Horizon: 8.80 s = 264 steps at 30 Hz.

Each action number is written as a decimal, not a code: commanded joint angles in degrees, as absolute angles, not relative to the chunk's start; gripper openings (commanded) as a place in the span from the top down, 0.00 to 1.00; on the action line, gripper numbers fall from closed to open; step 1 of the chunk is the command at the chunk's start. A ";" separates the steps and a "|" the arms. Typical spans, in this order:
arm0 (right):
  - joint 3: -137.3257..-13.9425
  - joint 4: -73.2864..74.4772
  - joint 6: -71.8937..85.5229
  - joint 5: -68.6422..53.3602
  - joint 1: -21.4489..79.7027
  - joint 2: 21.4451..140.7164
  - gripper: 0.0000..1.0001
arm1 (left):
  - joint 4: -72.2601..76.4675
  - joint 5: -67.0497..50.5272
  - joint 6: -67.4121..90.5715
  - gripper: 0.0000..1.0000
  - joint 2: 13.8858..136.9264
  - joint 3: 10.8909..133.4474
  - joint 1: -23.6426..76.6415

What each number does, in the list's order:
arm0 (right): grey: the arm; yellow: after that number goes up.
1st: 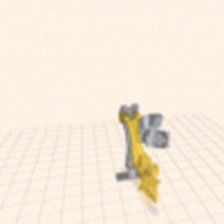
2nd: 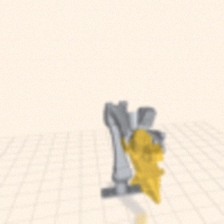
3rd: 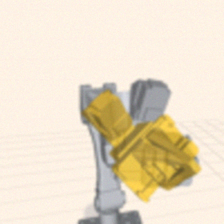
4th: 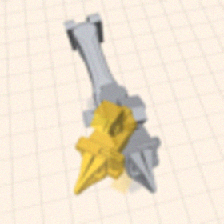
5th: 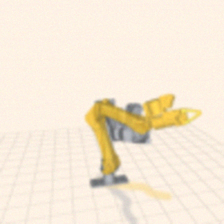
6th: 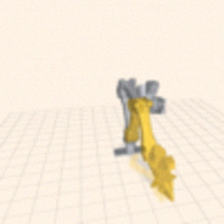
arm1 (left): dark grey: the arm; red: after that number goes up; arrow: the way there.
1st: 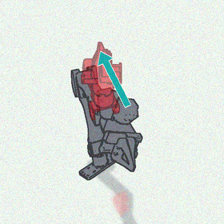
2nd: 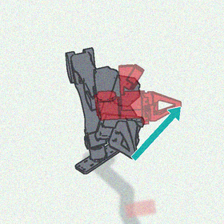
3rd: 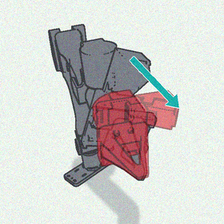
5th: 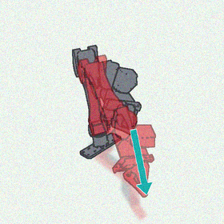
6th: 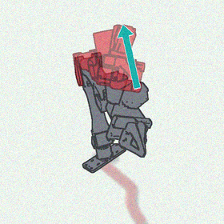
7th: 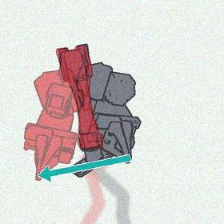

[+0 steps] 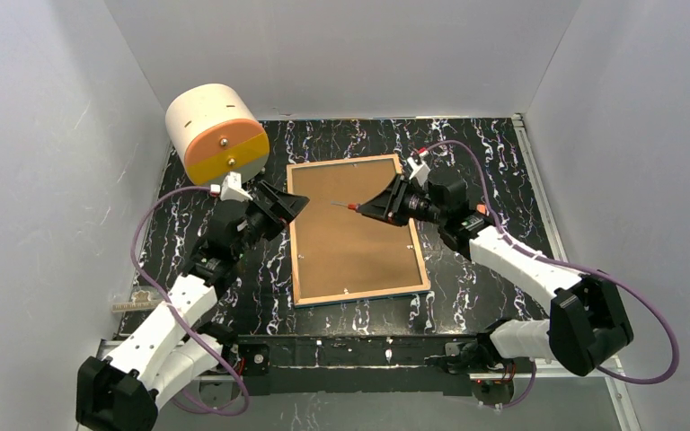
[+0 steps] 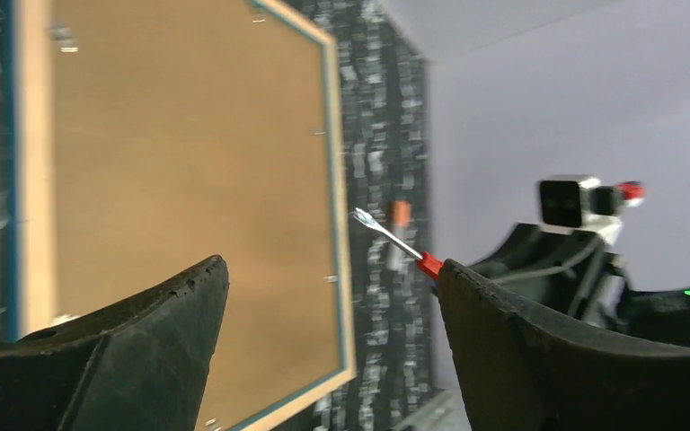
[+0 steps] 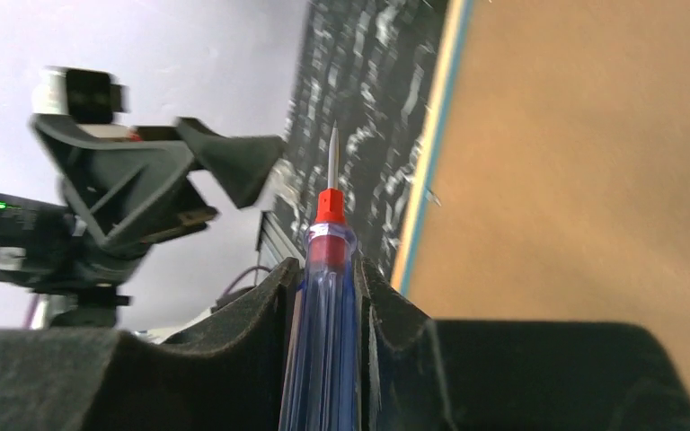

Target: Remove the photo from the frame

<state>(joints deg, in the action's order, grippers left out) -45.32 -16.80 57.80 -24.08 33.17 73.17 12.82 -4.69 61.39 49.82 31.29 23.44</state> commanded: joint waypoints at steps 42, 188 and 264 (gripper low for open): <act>-76.64 21.56 39.74 -13.54 52.58 98.78 0.99 | -18.81 2.97 44.70 0.50 64.17 25.36 26.98; -67.76 39.09 31.10 -17.85 50.71 92.27 0.99 | -16.96 0.88 33.57 0.75 73.41 29.88 28.92; -65.12 45.29 38.26 7.15 31.92 77.54 0.99 | -14.39 -0.79 35.63 0.81 77.98 27.25 28.92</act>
